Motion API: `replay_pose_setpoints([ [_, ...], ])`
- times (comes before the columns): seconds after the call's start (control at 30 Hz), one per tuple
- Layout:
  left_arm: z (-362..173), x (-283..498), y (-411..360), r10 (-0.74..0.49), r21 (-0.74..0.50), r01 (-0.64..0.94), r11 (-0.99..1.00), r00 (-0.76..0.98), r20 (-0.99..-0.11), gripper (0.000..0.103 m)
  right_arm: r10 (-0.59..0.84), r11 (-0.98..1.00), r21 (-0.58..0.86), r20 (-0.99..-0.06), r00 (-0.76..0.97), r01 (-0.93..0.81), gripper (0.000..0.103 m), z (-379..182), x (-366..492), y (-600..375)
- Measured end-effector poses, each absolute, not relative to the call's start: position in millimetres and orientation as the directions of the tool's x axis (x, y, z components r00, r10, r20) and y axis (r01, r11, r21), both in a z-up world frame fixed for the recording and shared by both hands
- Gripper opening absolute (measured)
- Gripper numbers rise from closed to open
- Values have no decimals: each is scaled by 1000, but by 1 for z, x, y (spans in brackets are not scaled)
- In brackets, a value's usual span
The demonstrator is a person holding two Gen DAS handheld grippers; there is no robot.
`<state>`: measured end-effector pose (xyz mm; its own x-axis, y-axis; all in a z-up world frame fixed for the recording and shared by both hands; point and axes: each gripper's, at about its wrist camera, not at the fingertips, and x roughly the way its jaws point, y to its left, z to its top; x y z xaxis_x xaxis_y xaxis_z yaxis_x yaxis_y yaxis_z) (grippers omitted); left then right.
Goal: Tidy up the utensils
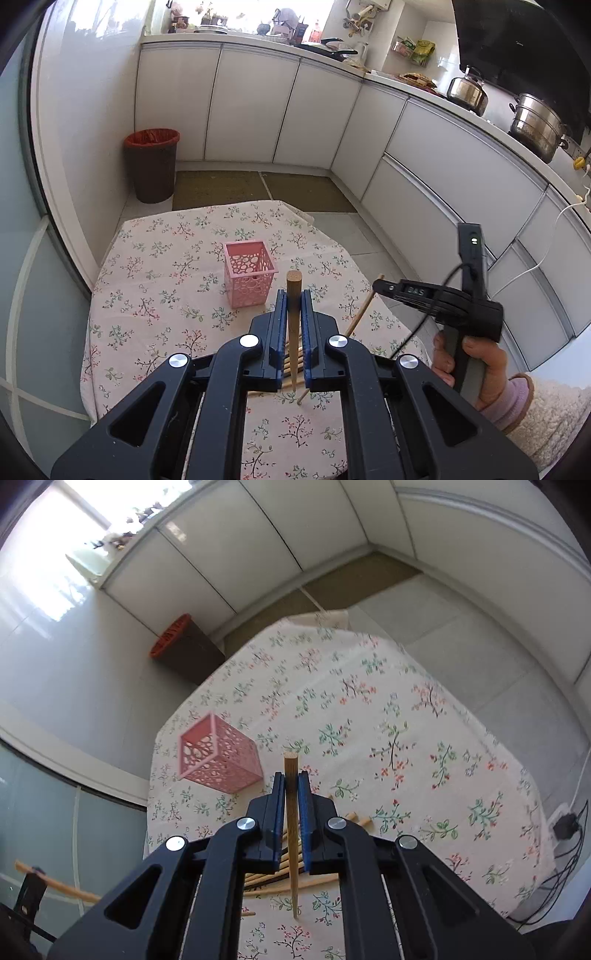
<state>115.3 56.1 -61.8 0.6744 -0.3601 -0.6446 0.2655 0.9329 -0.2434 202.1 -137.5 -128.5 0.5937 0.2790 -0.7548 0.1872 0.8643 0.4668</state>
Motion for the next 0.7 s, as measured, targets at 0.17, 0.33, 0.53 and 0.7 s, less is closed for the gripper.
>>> replay_pose_setpoints([
  [0.17, -43, 124, 47, -340, -225, 255, 940, 713, -613, 7, 285, 896, 441, -675, 681, 62, 8, -68, 177, -139],
  [0.33, -19, 144, 39, -313, -206, 237, 950, 763, -566, 6, 296, 903, 428, -577, 761, -27, 7, -11, 181, -134],
  [0.53, -4, 180, 35, -236, -161, 177, 971, 825, -514, 6, 276, 914, 397, -461, 843, -82, 8, 34, 202, -125],
  [0.7, -8, 213, 39, -176, -139, 122, 983, 848, -500, 6, 299, 903, 416, -429, 853, -107, 8, 36, 230, -118],
])
